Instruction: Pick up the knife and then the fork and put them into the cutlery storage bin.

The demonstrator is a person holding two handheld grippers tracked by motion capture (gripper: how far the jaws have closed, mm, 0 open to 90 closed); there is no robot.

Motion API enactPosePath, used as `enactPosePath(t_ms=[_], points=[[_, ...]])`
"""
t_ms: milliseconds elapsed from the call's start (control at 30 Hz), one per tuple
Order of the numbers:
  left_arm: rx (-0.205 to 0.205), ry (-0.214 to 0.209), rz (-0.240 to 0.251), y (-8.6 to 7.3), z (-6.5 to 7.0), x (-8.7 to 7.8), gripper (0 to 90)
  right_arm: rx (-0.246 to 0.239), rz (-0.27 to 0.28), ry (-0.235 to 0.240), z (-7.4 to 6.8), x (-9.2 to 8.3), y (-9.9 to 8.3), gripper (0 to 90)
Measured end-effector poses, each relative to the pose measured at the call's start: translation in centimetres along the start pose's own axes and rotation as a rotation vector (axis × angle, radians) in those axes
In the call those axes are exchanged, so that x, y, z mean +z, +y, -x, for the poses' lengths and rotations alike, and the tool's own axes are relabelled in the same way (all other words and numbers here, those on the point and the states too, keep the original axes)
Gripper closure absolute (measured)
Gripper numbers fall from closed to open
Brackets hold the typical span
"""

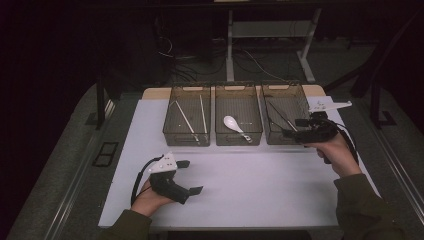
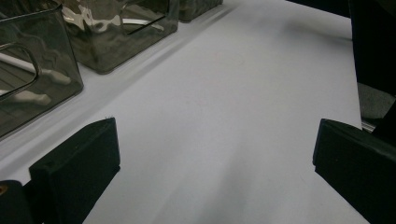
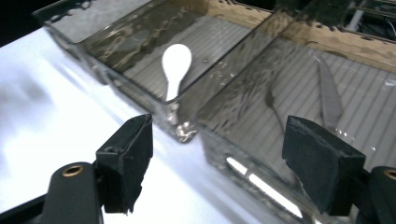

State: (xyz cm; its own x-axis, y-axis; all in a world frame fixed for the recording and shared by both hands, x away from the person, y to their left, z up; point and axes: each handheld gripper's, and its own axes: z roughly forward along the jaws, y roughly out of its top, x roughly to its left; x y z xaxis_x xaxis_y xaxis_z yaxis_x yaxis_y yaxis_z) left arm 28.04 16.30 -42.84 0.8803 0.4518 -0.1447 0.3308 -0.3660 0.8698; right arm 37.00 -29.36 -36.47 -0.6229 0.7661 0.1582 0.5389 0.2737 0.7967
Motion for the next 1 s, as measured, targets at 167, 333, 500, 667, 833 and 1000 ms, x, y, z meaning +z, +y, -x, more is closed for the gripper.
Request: enactPosePath(t_ms=[167, 333, 500, 667, 833, 1000], points=[[0.004, 0.002, -0.009, 0.0, 0.1, 0.0, 0.0, -0.033, 0.034, 0.019, -1.8, -0.7, -1.4, 21.0], [0.008, 0.003, -0.018, -0.1, 0.1, -0.1, 0.0, -0.059, 0.043, 0.027, -3.5, -1.1, -2.8, 19.3], [0.010, 0.003, -0.021, -0.1, 0.2, -0.1, 0.0, -0.072, 0.049, 0.044, -4.7, -1.2, -4.4, 17.8], [0.019, 0.004, -0.028, -0.1, 0.3, -0.3, 0.0, -0.091, 0.062, 0.045, -5.5, -1.1, -5.8, 16.2], [0.016, 0.001, -0.029, -0.1, 0.4, -0.2, 0.0, -0.089, 0.079, 0.071, -6.1, -1.2, -7.1, 16.1], [0.020, 0.002, -0.030, -0.1, 0.4, -0.2, 0.0, -0.083, 0.066, 0.084, -6.3, -1.1, -8.6, 13.8]])
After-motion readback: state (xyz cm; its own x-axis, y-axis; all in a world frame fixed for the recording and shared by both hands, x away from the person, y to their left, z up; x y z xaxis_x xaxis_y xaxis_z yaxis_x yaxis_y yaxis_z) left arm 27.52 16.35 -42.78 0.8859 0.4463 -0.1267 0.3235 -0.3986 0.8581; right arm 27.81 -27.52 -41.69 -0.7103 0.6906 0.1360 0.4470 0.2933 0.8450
